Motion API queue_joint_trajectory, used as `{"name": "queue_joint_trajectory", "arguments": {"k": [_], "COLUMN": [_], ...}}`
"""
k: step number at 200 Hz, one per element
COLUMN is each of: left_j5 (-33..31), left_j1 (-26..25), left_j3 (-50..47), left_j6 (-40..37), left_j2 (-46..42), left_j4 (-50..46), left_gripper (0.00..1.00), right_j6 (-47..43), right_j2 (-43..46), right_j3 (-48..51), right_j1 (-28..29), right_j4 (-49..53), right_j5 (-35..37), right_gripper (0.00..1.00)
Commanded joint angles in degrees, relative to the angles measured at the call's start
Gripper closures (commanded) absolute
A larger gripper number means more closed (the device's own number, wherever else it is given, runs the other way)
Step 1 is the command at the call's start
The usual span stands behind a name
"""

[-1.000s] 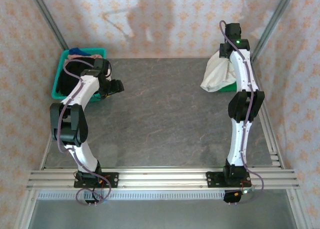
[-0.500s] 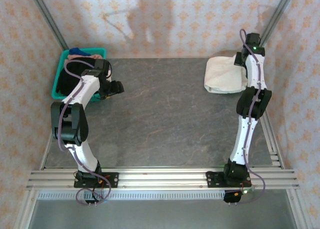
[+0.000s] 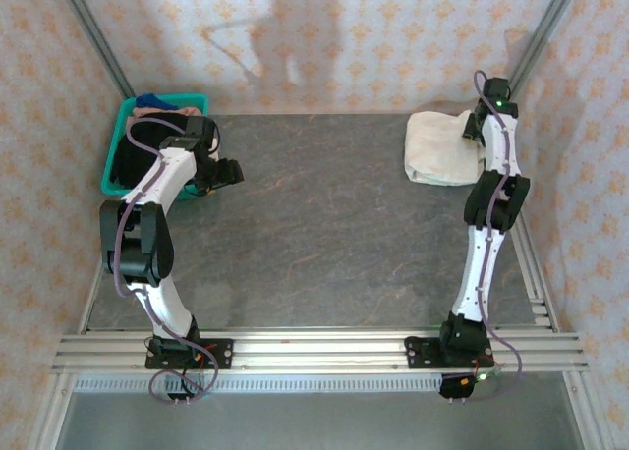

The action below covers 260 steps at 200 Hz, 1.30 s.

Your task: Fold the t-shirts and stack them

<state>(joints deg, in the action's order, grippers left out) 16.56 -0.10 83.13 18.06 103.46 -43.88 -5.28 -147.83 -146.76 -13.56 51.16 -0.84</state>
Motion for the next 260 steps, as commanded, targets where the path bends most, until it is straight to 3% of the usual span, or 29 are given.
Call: {"name": "queue_joint_trajectory", "arguments": {"k": [1, 29, 64, 81, 106, 154, 219, 260], "left_j5": [1.4, 2.9, 3.1, 3.6, 3.4, 3.3, 1.5, 1.9], "left_j1": [0.0, -0.5, -1.0, -1.0, -1.0, -1.0, -1.0, -0.9], "left_j3": [-1.4, -3.5, -6.9, -8.8, -11.6, -13.3, -14.7, -15.2], "left_j6": [0.8, 1.4, 2.2, 2.8, 3.1, 2.8, 2.0, 1.9], "left_j2": [-1.7, -5.0, -10.5, -13.1, -16.0, -16.4, -17.8, -17.0], "left_j4": [-0.1, 1.9, 5.3, 6.9, 8.5, 8.6, 7.7, 7.9], "left_gripper": [0.28, 0.21, 0.16, 0.15, 0.14, 0.14, 0.13, 0.13], "right_j6": [4.1, 6.2, 9.5, 10.9, 12.3, 12.2, 12.9, 13.2], "right_j2": [10.5, 18.9, 20.4, 17.5, 14.0, 14.5, 14.9, 15.7], "right_j3": [6.2, 21.2, 31.4, 31.7, 30.4, 28.2, 29.4, 32.9], "right_j1": [0.8, 2.9, 4.2, 4.0, 2.6, 1.6, 0.3, 0.0], "right_j4": [0.6, -8.1, -14.1, -13.7, -11.7, -8.7, -7.7, -7.4], "right_j5": [-1.2, 2.6, 2.6, 3.7, 5.1, -0.1, -2.1, -0.7], "right_gripper": [0.38, 0.37, 0.40, 0.51, 0.52, 0.47, 0.43, 0.36]}}
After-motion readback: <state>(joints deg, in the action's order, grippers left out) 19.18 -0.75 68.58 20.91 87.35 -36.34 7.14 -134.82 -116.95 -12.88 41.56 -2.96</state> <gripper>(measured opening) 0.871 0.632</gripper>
